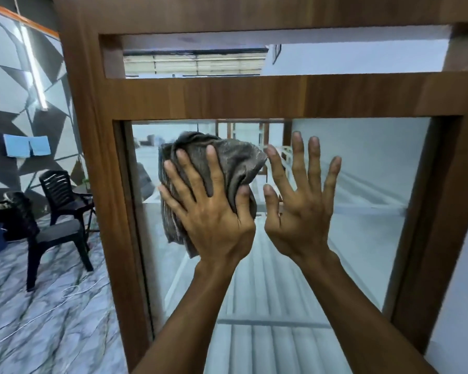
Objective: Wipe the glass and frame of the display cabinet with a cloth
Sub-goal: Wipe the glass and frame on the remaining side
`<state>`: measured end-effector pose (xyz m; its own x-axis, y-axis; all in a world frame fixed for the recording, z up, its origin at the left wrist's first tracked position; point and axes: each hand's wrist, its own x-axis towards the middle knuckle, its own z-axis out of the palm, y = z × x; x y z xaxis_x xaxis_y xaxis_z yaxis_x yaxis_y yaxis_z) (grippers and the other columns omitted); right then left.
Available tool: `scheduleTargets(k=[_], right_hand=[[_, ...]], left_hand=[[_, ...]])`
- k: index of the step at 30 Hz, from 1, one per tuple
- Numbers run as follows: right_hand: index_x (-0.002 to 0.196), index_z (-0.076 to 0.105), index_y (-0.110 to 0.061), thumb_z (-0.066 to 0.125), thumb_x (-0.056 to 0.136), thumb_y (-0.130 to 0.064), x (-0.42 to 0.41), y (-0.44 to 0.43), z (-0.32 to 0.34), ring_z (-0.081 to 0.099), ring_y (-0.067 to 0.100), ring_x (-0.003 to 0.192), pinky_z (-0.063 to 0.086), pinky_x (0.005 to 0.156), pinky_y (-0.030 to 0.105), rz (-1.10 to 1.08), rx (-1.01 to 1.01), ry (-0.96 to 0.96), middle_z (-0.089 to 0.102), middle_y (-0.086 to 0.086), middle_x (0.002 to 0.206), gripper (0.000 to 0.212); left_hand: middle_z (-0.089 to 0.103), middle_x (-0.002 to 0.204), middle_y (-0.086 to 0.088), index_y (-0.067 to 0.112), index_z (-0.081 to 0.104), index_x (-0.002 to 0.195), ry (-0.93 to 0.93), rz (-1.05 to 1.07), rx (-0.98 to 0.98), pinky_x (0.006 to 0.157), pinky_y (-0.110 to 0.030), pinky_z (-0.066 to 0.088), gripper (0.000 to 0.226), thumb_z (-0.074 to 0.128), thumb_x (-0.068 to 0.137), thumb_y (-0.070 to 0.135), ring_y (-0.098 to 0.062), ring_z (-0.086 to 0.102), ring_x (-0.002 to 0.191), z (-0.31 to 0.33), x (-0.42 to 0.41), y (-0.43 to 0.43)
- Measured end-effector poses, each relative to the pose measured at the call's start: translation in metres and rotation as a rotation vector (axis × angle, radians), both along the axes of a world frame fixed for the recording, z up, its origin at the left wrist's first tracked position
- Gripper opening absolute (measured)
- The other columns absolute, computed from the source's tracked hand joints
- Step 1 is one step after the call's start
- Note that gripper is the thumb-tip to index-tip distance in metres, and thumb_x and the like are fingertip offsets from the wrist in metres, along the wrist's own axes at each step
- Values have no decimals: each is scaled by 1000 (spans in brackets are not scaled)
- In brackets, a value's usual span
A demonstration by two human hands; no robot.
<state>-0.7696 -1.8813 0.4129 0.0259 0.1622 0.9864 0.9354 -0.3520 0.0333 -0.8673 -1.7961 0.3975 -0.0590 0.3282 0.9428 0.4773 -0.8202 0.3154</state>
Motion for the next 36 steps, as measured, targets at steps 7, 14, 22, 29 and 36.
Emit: scheduleTargets(k=[7, 14, 22, 29, 36], right_hand=[[160, 33, -20, 35, 107, -37, 46, -45, -9, 11, 36, 158, 3, 126, 62, -77, 20, 59, 18, 16, 169, 56], [160, 31, -20, 32, 107, -34, 81, -87, -16, 6, 33, 159, 2, 129, 55, -144, 76, 120, 18, 17, 170, 55], [155, 43, -9, 45, 103, -28, 93, -115, -27, 9, 34, 158, 2, 128, 55, -271, 189, 95, 23, 18, 166, 55], [156, 31, 1, 34, 107, -22, 121, -136, -28, 8, 29, 158, 9, 130, 45, -136, 160, 124, 23, 24, 166, 54], [155, 29, 3, 32, 103, -18, 120, -139, -31, 14, 31, 158, 15, 129, 52, 11, 179, 123, 27, 25, 164, 56]], left_hand=[[14, 170, -29, 29, 29, 164, 66, 11, 28, 123, -72, 0, 61, 38, 107, 49, -52, 7, 157, -1, 26, -24], [13, 171, -25, 26, 28, 165, 157, -54, 75, 124, -70, 2, 65, 41, 106, 48, -47, 9, 158, -4, 76, -74], [7, 172, -23, 26, 17, 168, 226, -97, 109, 125, -69, -2, 67, 36, 107, 50, -45, 3, 159, -5, 112, -105], [0, 172, -19, 29, 18, 167, 324, -169, 221, 125, -68, -2, 64, 32, 109, 51, -42, 2, 160, -10, 136, -130], [5, 172, -18, 29, 22, 167, 380, -185, 355, 126, -64, -4, 62, 31, 110, 52, -39, 2, 160, -15, 138, -128]])
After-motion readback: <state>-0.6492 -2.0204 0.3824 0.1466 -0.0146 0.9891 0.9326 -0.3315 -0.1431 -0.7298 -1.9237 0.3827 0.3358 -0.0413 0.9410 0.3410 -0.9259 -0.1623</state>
